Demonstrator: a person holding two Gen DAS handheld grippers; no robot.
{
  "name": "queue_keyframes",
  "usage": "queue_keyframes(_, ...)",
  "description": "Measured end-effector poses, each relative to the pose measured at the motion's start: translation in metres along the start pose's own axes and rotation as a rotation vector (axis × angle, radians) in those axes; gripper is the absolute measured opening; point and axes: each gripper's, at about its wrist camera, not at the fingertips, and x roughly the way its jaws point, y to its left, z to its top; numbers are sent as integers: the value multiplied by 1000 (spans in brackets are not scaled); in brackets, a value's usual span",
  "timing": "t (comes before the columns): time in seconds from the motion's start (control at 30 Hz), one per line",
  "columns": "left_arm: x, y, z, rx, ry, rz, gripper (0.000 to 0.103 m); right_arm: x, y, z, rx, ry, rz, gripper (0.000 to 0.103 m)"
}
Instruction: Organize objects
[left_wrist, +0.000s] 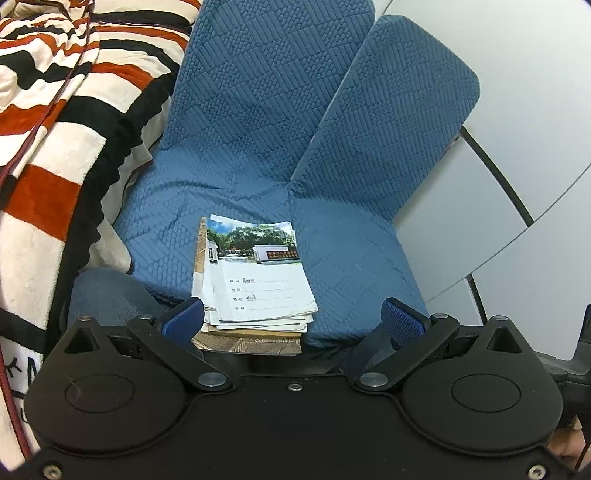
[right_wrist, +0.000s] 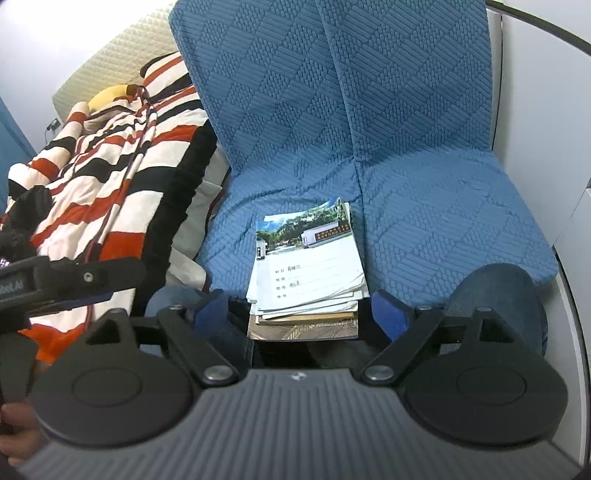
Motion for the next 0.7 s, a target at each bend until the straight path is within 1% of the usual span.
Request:
queue_keyframes(0.4,-1,-2,-2,0,0,8,102,-1,3,-2,-11,6,-1,87)
queue_keyframes(0.57,-1,-4,-3,16,-3,15,102,-1,2,-3,-3,12,-1,87)
queue_keyframes(0.7,-1,-3,-3,7,-7,17,102,-1,3,-3,-4,15,4,87)
